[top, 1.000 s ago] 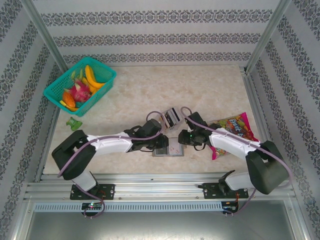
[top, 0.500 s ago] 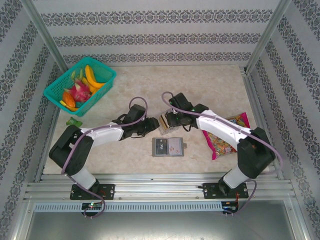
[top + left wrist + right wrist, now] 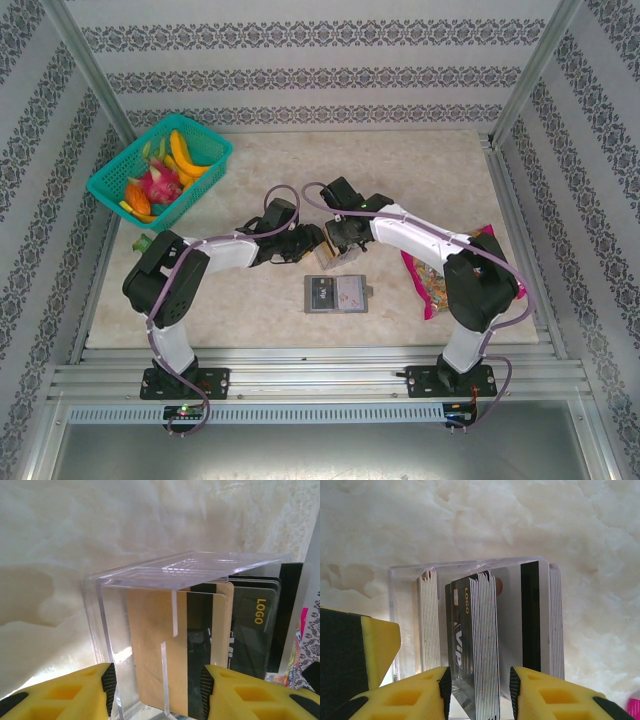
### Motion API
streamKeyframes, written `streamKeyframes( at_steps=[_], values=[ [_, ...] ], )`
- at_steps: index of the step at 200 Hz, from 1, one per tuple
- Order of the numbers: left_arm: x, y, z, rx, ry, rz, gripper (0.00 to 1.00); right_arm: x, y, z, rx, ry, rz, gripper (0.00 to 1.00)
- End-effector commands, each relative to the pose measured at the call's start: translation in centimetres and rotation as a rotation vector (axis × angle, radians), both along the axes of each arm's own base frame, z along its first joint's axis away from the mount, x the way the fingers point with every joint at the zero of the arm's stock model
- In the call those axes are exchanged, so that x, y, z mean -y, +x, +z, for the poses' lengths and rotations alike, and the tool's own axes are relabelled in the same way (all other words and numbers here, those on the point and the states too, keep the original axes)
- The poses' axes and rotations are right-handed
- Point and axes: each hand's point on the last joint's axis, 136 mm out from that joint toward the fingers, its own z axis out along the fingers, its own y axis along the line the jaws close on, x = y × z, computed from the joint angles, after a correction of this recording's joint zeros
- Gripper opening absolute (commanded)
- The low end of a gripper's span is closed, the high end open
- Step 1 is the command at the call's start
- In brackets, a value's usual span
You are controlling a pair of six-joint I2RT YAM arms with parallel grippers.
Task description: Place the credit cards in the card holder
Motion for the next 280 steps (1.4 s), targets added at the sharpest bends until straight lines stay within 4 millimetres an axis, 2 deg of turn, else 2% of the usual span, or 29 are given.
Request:
streamKeyframes(
  at_steps=[1, 77, 109, 172, 222, 280],
  values=[
    [0.0, 1.1, 0.3, 0.009, -0.021, 0.01, 0.51, -0.2, 0.1, -0.1, -0.005, -0.037, 0.025, 0.39],
    [-0.1, 0.9, -1.8, -0.042, -0.03, 0.027, 0.48, -0.2, 0.1, -1.8, -0.018, -0.124, 0.045, 0.41],
    [-0.3, 0.7, -2.4, -0.054, -0.025, 0.033, 0.48, -0.3, 0.1, -1.8, -0.015, -0.143, 0.046, 0.41],
    [-0.1, 0.7, -2.6, -0.061, -0.029, 0.028, 0.48, -0.6, 0.3, -0.1, 0.016, -0.119, 0.051, 0.42],
    [-0.2, 0.4, -2.7, -0.068, -0.029, 0.025, 0.48, -0.9, 0.4, -0.8, 0.004, -0.118, 0.053, 0.42],
    [-0.1, 0.3, -2.8, -0.071, -0.029, 0.024, 0.48, -0.4, 1.1, -1.7, 0.034, -0.243, 0.065, 0.42]
  ],
)
